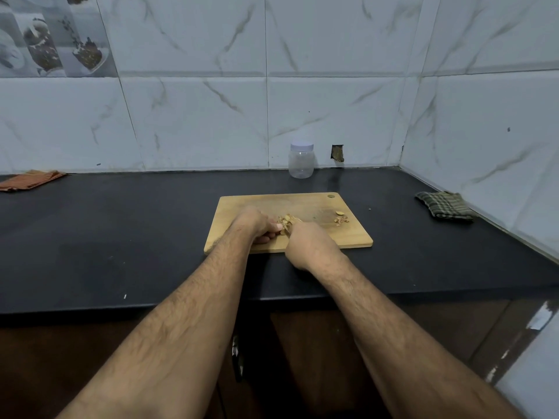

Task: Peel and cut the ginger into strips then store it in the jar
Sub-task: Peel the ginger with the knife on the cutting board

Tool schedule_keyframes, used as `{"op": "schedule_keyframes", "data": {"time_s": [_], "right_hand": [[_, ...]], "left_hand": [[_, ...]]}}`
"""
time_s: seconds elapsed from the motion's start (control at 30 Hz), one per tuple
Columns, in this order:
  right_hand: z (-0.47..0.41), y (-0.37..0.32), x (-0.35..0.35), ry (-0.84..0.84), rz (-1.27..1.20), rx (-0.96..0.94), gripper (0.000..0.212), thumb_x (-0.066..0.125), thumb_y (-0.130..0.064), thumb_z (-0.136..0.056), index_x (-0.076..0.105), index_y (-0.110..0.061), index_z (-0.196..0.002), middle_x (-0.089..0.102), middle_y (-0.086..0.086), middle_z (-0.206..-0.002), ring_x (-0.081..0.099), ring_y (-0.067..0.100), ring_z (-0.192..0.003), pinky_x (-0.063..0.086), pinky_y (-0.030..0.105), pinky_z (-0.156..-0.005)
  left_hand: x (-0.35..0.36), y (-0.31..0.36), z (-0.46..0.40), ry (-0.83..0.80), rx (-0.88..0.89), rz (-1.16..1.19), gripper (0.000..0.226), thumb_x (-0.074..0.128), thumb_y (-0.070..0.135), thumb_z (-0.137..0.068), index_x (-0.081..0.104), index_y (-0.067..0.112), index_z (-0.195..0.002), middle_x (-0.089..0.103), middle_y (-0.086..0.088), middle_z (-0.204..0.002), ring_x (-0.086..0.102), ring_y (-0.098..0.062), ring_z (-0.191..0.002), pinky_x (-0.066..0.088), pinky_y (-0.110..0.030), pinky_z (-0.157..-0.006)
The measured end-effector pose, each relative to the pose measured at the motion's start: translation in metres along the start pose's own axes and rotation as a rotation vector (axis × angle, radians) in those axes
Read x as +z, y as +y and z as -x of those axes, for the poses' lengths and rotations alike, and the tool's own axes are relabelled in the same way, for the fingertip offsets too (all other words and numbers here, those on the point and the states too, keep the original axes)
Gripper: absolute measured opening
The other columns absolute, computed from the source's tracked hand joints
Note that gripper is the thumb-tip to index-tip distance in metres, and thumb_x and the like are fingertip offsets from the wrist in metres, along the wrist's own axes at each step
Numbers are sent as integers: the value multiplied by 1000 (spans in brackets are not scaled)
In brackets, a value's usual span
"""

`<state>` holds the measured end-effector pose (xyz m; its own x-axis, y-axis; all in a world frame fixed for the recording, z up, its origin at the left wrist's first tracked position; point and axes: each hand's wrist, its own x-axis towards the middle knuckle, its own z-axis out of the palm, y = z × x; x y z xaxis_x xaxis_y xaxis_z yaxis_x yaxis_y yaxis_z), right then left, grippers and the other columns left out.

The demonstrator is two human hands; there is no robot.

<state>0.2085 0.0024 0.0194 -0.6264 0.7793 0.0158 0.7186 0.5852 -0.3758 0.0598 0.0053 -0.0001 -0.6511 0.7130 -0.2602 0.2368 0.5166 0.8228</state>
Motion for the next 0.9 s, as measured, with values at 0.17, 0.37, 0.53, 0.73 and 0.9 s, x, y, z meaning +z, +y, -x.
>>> {"op": "schedule_keyframes", "data": {"time_s": [0.17,0.37,0.53,0.73,0.9], "right_hand": [[21,10,-1,-24,17,-7,28,48,-6,-93,59,-15,-118,60,7,-110,54,23,-88,48,34,-71],[31,16,0,-11,-8,10,17,50,-6,-92,54,-21,-98,55,0,-94,56,20,-89,53,35,-77],[31,19,0,-9,4,22,14,51,-9,-92,59,-17,-100,58,1,-93,57,20,-86,52,34,-73],[21,20,3,64,-32,23,22,47,-8,-93,61,-16,-108,61,3,-100,56,21,-86,46,33,-68],[9,19,9,140,-49,-16,23,49,-16,-97,62,-15,-117,63,5,-105,55,21,-89,47,33,-69]], "left_hand": [[-1,0,-1,4,-16,8,19,73,21,-90,71,8,-104,64,0,-79,54,-9,-69,51,-21,-74],[-2,3,5,-12,-34,24,7,72,18,-91,69,12,-89,64,1,-85,54,-6,-69,50,-17,-67],[-2,2,5,-6,-36,35,18,73,19,-89,72,9,-105,69,-2,-98,57,-9,-79,54,-26,-89],[-1,4,9,-3,-34,18,11,71,19,-91,70,8,-94,66,-2,-93,54,-10,-82,51,-27,-95],[-1,1,6,25,-14,21,19,73,19,-89,73,8,-104,73,-7,-107,57,-13,-88,51,-31,-100]]}}
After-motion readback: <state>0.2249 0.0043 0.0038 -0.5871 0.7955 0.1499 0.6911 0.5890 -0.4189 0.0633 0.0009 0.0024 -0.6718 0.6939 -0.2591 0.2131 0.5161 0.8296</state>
